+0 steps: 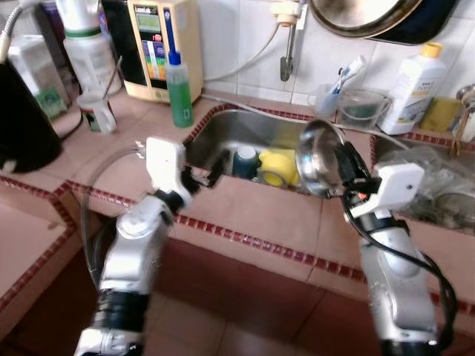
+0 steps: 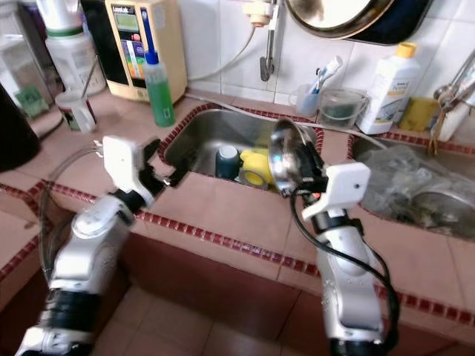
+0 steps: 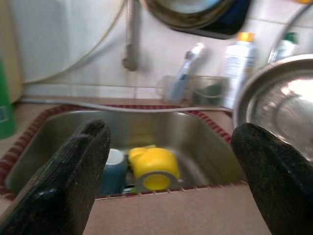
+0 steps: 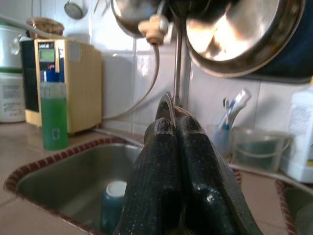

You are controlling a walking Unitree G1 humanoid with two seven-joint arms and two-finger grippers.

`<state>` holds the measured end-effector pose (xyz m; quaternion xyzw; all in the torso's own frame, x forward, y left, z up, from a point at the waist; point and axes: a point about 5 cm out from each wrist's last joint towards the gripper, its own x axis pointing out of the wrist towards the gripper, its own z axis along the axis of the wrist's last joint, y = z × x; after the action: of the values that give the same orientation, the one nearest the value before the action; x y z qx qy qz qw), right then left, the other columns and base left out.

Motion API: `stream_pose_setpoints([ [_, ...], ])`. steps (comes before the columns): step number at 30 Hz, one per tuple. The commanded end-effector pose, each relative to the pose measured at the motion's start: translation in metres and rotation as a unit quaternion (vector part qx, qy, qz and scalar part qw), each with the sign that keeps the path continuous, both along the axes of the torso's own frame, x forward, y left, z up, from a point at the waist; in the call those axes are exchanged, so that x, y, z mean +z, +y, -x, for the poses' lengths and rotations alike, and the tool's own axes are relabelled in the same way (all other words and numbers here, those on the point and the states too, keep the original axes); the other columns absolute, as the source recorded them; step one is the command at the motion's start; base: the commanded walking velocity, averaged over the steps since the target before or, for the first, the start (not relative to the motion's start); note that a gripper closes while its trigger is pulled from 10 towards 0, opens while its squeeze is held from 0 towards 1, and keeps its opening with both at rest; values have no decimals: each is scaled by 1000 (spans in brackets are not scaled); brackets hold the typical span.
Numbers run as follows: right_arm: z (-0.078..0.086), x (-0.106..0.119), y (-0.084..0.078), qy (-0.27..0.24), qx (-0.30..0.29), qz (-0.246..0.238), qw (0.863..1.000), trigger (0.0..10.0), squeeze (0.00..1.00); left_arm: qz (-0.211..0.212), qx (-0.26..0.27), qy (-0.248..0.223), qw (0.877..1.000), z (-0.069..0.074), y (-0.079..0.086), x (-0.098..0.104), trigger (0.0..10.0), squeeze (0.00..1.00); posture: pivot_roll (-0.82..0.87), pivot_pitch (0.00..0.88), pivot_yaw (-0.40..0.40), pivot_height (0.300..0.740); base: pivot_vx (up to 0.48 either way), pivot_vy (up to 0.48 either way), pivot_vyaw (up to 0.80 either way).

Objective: Kitchen organization

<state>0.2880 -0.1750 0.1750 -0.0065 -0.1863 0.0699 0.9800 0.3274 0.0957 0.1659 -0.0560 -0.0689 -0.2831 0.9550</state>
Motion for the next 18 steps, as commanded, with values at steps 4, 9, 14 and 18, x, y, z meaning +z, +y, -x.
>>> stream_pose_setpoints([
  [4,-3,4,8,-9,3,11,1000,10000,0,-23,7,-26,999,-1,7,4,10000,0,-52,0,0,740,0,0,0],
  [9,-5,2,8,-1,-1,12,1000,10000,0,-53,6,-44,998,1,5,4,10000,0,-49,0,-1,740,0,0,-469],
  [14,-7,1,6,4,-9,19,1000,10000,0,-62,1,-45,997,2,6,2,10000,0,-47,0,-1,740,0,0,-771],
  [18,-9,0,6,6,-9,22,1000,10000,0,-68,4,-49,996,1,10,2,10000,0,-43,0,-3,740,0,0,-769],
])
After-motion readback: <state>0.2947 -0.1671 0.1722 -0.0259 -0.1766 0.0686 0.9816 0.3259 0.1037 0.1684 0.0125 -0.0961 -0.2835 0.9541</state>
